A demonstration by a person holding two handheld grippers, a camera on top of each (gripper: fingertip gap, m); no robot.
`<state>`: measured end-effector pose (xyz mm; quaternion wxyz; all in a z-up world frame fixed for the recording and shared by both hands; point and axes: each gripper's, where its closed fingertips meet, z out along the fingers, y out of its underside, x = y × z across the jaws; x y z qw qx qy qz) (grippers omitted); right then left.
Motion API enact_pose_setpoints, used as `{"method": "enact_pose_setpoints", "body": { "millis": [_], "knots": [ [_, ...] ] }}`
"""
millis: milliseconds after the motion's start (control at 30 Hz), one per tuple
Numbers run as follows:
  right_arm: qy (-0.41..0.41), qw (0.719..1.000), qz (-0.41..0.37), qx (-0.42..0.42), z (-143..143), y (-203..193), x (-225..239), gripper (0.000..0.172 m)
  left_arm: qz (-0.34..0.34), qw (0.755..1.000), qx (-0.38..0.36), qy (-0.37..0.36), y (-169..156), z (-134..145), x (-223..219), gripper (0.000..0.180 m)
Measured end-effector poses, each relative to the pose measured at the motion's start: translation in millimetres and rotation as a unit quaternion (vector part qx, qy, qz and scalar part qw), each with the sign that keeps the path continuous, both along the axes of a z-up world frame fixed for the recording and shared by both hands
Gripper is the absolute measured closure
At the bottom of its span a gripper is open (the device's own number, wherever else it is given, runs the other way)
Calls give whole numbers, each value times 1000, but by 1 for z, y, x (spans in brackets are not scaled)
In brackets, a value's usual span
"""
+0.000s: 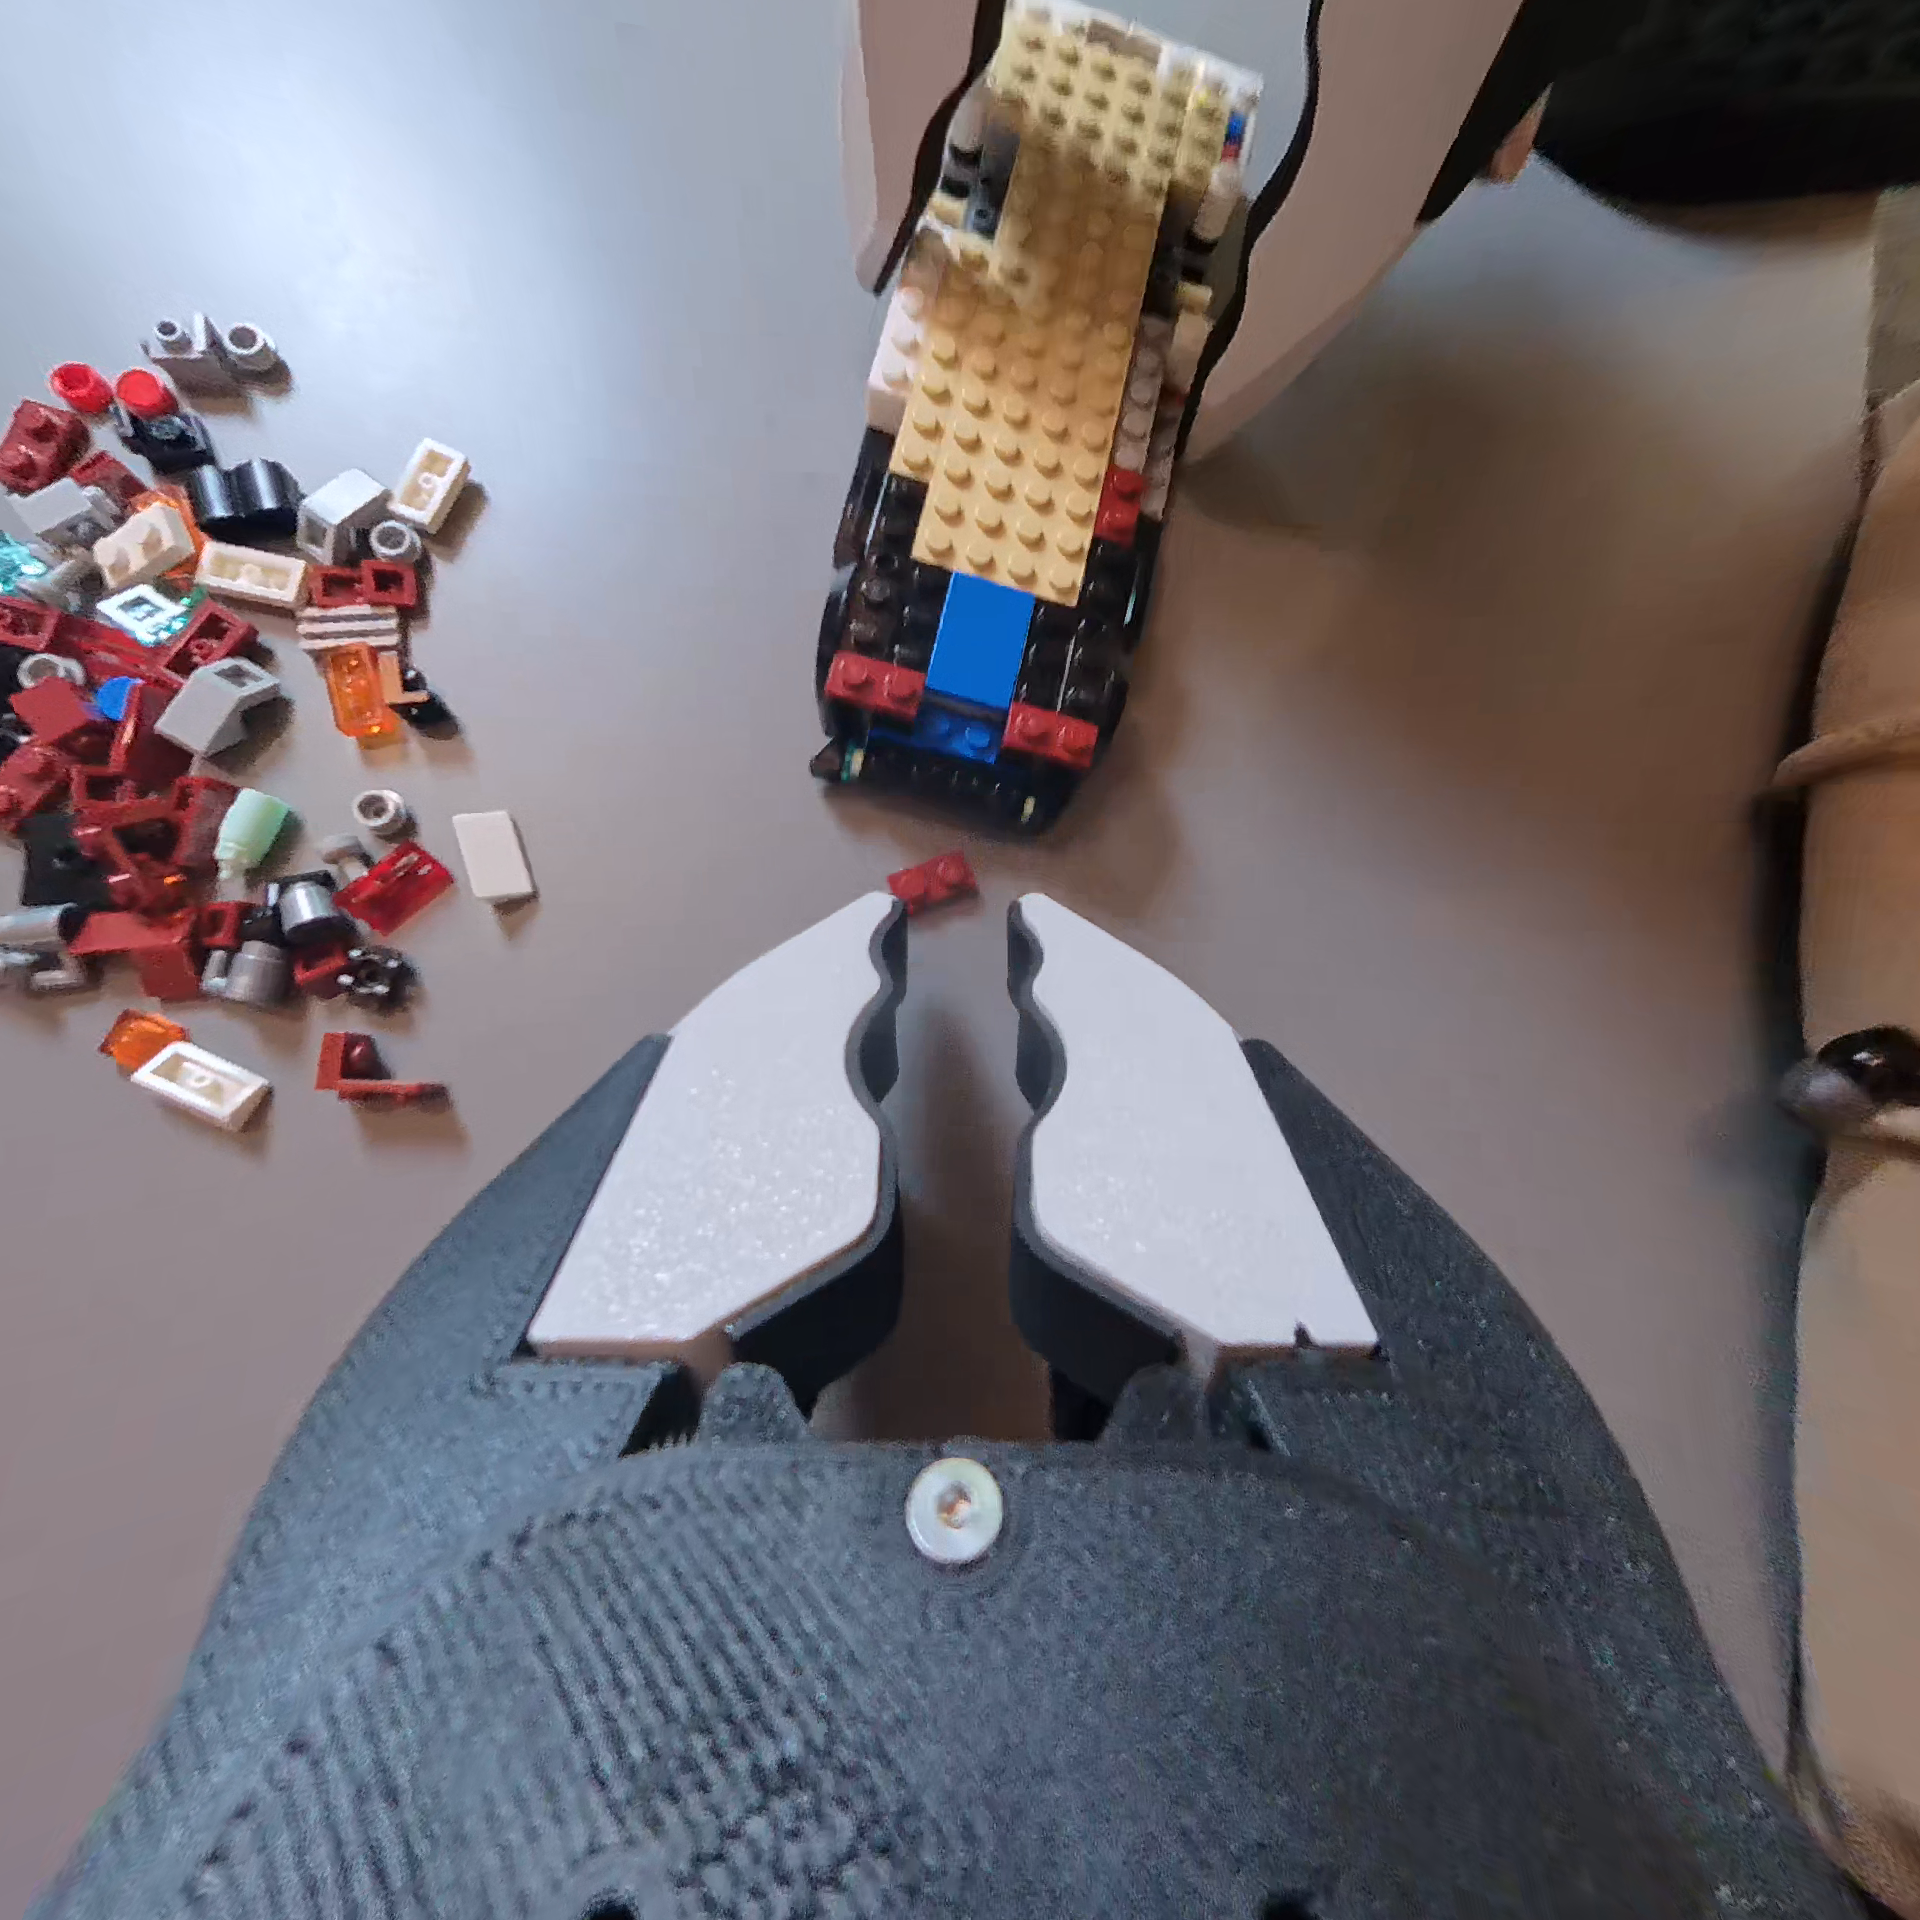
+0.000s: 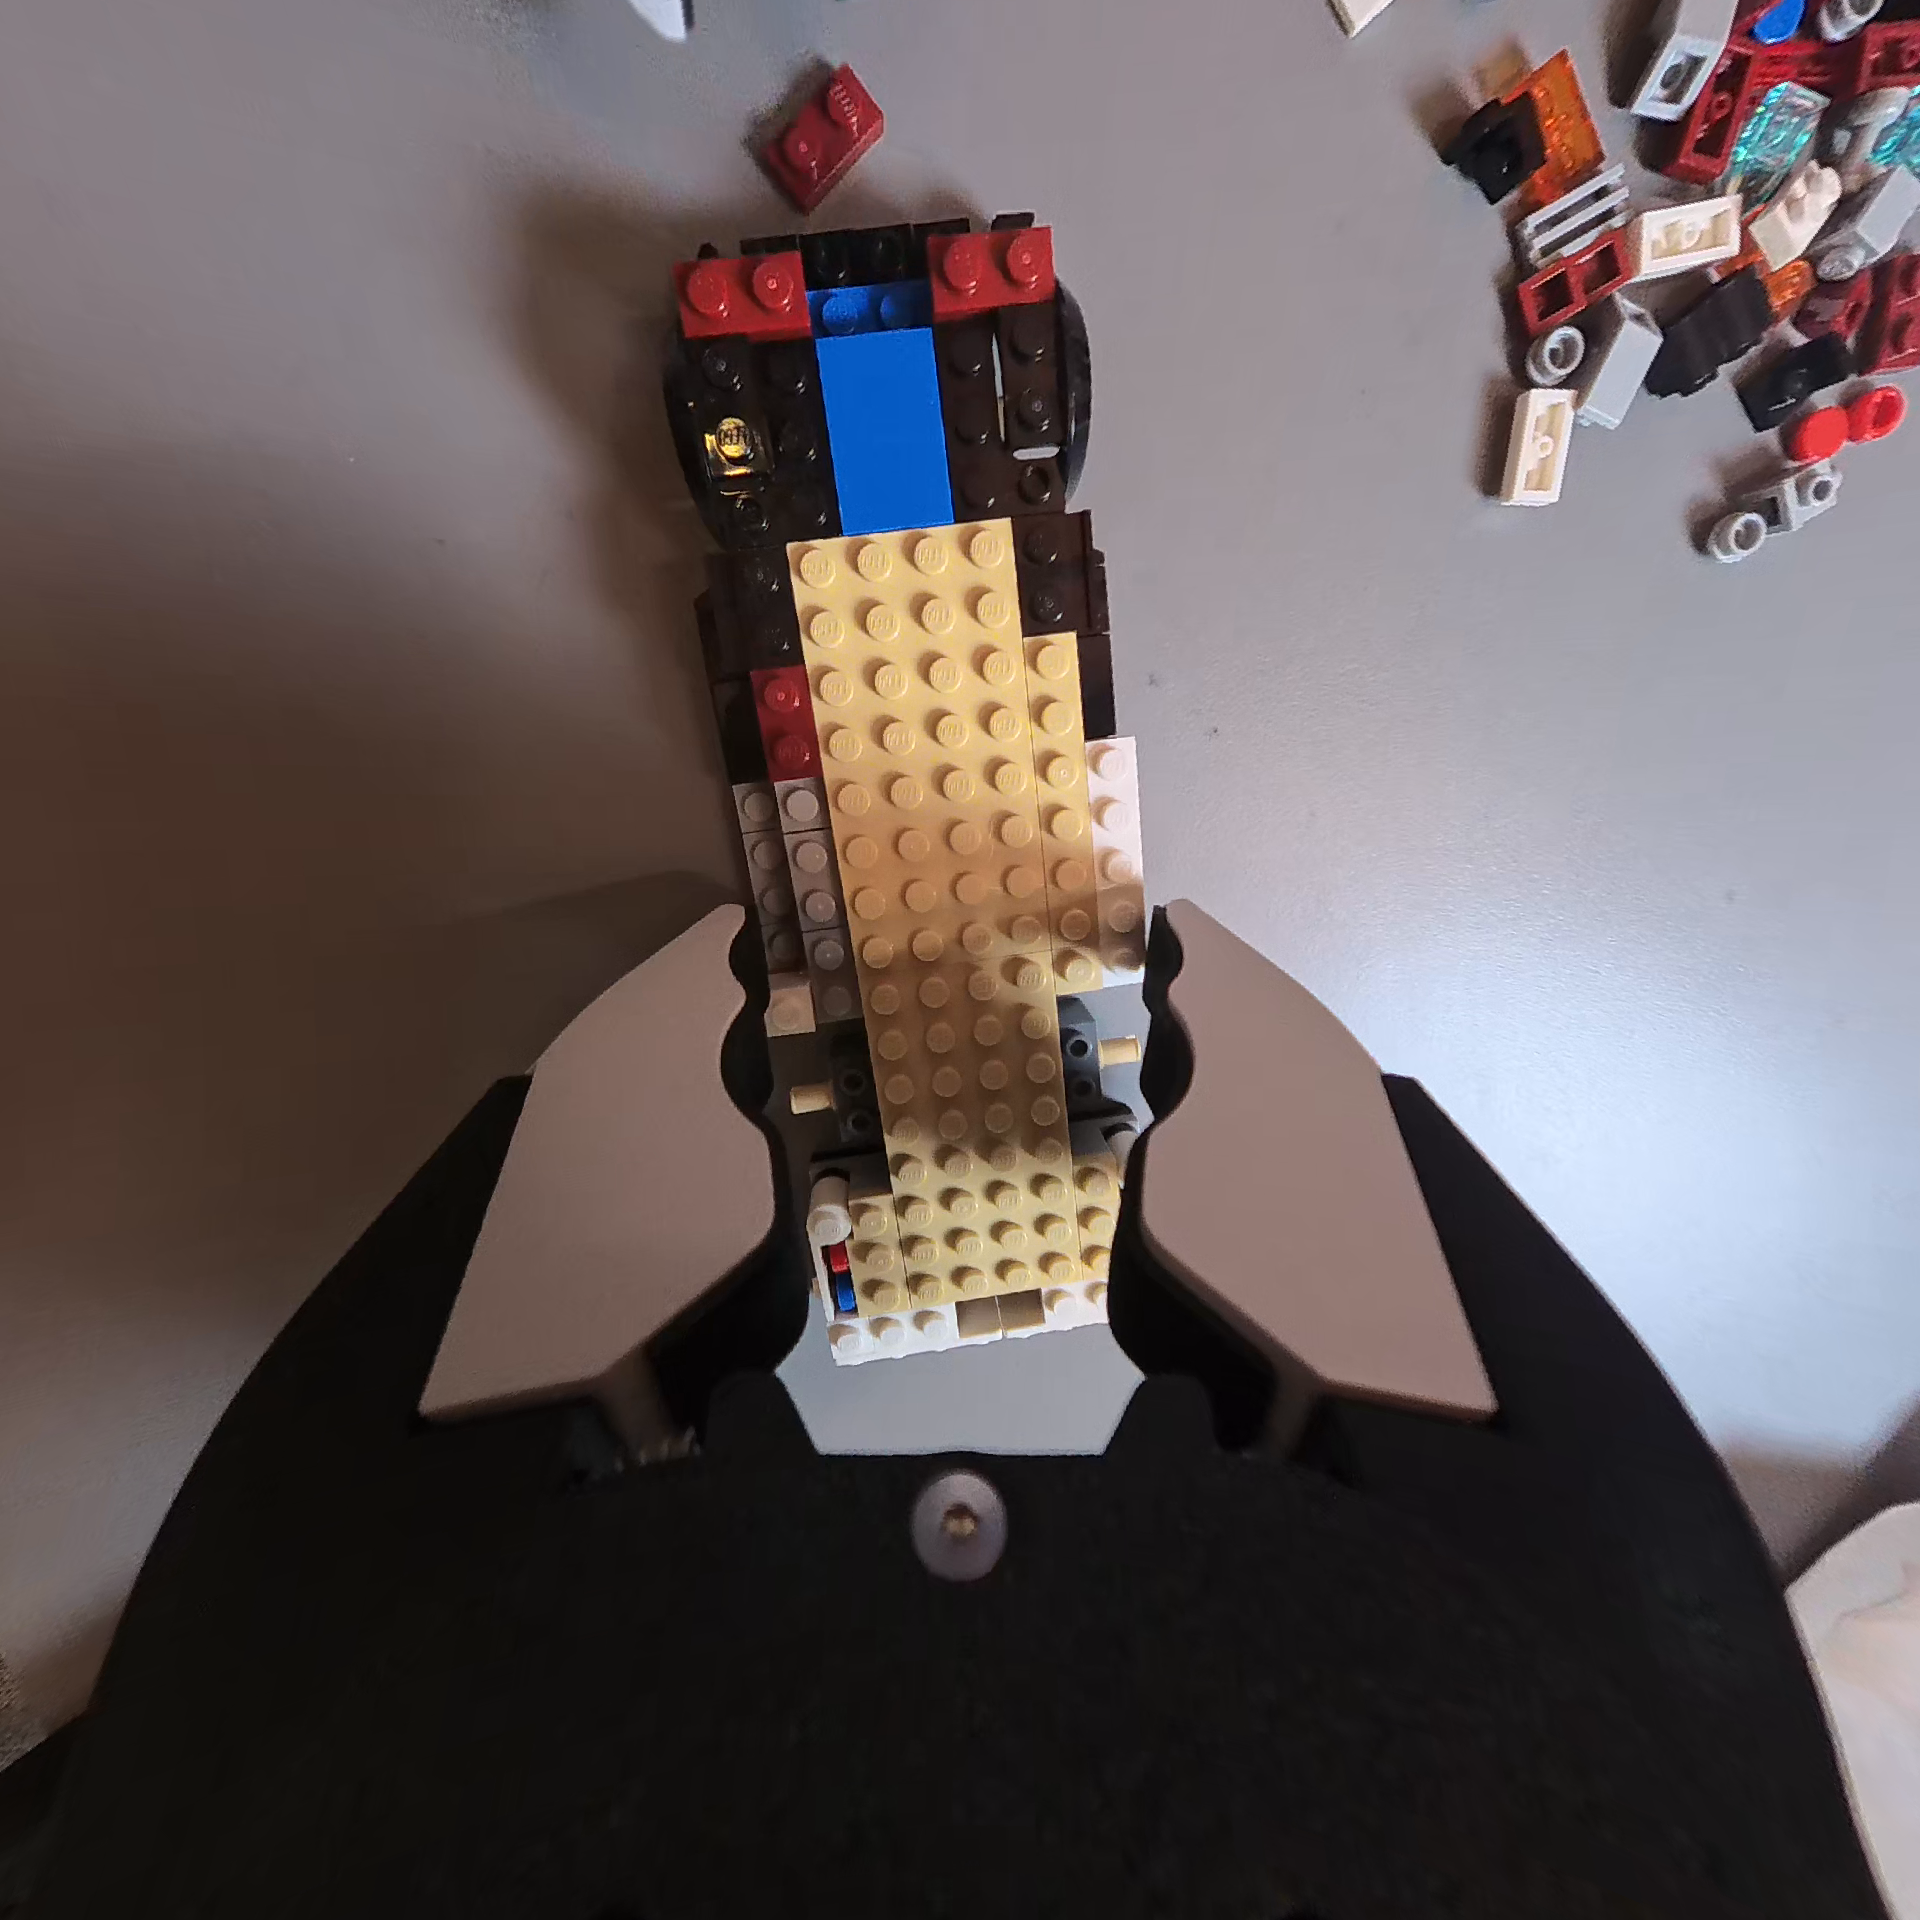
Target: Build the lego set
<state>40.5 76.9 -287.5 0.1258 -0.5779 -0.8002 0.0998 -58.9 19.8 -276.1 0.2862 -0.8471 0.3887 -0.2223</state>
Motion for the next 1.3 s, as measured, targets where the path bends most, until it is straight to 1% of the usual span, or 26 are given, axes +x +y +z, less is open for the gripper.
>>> {"method": "enact_pose_setpoints", "body": {
  "millis": [67, 267, 367, 667, 767, 867, 1000, 1067, 1300],
  "knots": [
    [-1, 1000, 0, 1, 0, 0, 0, 102, -1, 1000, 7, 30, -1, -5, -7, 161],
    [-1, 1000, -1, 3, 0, 0, 0, 102, 15, 997, 12, 74, 1, -11, -2, 159],
    [1, 1000, -2, 2, 0, 0, 0, 102, 30, 996, 15, 78, 6, -12, 0, 158],
    [5, 1000, -2, 0, 0, 0, 0, 102, 27, 993, 25, 109, 7, -13, 5, 163],
    [7, 1000, 3, -1, 0, 0, 0, 102, 14, 994, 25, 103, 7, -13, 6, 163],
    [9, 1000, 14, -2, 0, 0, 0, 102, -23, 993, 54, 101, 8, -10, 6, 164],
    [9, 1000, 27, -2, 0, -1, 0, 102, -51, 993, 88, 62, 12, 7, 12, 164],
    [7, 1000, 29, -1, 0, -1, 0, 102, -66, 993, 84, 50, 10, 10, 16, 164],
    [9, 999, 35, -2, 0, -2, -1, 102, -93, 992, 75, 44, 8, 2, 23, 164]
  ]
}}
